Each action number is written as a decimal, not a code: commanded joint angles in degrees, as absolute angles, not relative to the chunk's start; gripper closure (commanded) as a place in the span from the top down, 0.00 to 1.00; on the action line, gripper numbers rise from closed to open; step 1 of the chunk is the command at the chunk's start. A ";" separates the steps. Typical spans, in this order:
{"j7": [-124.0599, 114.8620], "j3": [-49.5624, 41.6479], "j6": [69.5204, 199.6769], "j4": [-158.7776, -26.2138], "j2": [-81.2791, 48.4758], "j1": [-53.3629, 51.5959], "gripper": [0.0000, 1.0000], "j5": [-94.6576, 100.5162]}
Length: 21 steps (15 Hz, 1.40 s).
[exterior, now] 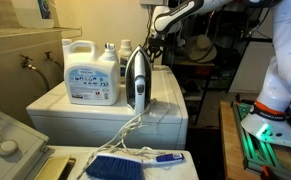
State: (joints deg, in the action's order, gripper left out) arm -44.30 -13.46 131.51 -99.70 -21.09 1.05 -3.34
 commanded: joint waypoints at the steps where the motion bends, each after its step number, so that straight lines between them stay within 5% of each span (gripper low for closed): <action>1: -45.34 -12.72 132.71 -102.19 -19.05 1.60 0.04 -2.25; 2: -45.54 -12.81 132.76 -101.89 -19.16 1.64 0.32 -2.12; 4: -46.68 -13.02 132.72 -100.98 -19.30 1.98 0.30 -2.58; 13: -57.50 -13.70 131.72 -96.43 -22.13 4.97 0.98 -4.52; 21: -56.95 -12.29 131.43 -94.72 -24.42 6.39 1.00 -7.54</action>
